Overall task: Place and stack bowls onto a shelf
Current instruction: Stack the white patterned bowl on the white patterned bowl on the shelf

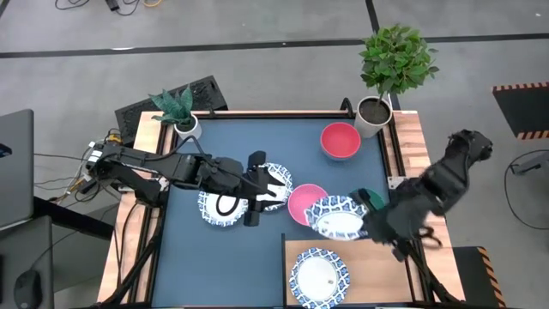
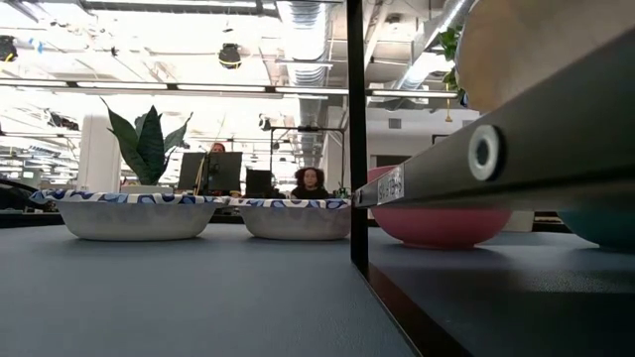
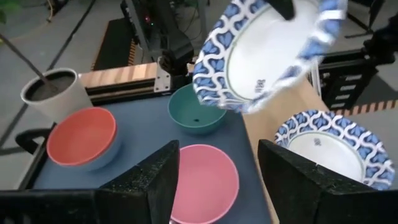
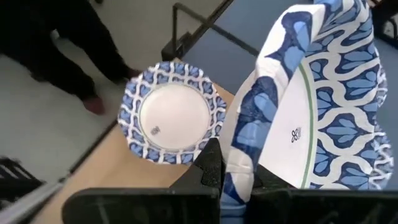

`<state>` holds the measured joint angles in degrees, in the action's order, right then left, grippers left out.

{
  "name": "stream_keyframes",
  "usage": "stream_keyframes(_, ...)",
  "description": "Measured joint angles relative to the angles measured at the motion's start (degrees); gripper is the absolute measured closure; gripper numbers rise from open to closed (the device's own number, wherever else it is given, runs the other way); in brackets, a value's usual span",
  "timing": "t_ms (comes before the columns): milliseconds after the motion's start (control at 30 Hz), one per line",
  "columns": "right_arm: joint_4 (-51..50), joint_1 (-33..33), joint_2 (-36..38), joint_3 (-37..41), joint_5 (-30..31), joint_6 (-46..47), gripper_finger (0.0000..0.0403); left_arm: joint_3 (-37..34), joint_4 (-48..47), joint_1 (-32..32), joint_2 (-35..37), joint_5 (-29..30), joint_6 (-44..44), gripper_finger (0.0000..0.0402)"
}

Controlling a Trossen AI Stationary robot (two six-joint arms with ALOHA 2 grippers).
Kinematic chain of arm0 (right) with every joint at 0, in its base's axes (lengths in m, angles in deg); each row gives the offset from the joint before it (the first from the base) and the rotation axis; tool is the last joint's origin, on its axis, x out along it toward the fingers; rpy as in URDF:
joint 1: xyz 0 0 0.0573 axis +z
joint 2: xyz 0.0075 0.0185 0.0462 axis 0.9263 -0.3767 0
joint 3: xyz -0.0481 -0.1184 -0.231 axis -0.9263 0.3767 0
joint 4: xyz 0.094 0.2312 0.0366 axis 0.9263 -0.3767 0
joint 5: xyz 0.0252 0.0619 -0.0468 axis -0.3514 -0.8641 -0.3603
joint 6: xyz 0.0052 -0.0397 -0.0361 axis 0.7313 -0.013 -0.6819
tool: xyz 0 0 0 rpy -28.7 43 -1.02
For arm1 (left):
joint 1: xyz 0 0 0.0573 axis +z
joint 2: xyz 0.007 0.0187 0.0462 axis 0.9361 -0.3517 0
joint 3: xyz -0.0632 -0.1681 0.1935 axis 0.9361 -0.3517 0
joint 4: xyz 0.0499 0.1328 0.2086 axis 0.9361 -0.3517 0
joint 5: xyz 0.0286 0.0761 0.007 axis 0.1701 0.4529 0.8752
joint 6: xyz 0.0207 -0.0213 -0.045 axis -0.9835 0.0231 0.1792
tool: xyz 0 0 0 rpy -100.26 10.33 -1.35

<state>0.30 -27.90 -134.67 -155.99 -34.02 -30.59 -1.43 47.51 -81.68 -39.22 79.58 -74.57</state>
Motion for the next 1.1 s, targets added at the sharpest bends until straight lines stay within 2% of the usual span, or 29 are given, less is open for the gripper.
stream_keyframes(200, -0.5, 8.5, -4.0, 0.0, 11.5, 0.0, 0.0383, 0.0, -0.1, 0.0, 0.0, -0.3, 3.3, 0.0198)
stream_keyframes(333, -0.5, 11.5, -8.3, 0.0, 14.1, -2.7, 0.0375, 0.0, -0.2, 0.0, 0.0, -0.4, 4.2, 0.0198)
stream_keyframes(467, 0.3, 13.9, -13.0, 0.0, 16.7, -1.5, 0.0380, 0.0, -0.2, 0.0, 0.0, -0.4, 4.8, 0.0198)
stream_keyframes(800, 1.0, 15.2, -23.3, 0.0, 19.7, 5.4, 0.0371, 0.0, -0.2, 0.2, 0.0, -0.4, 2.2, 0.0198)
stream_keyframes(967, 2.3, 16.3, -25.7, 0.0, 19.7, 7.0, 0.0382, 0.0, -0.3, 0.7, 0.0, -0.3, 1.5, 0.0198)
stream_keyframes(1100, 3.7, 17.3, -26.7, 0.0, 19.6, 7.8, 0.0376, 0.0, -0.7, 1.4, 0.0, -0.1, 1.5, 0.0198)
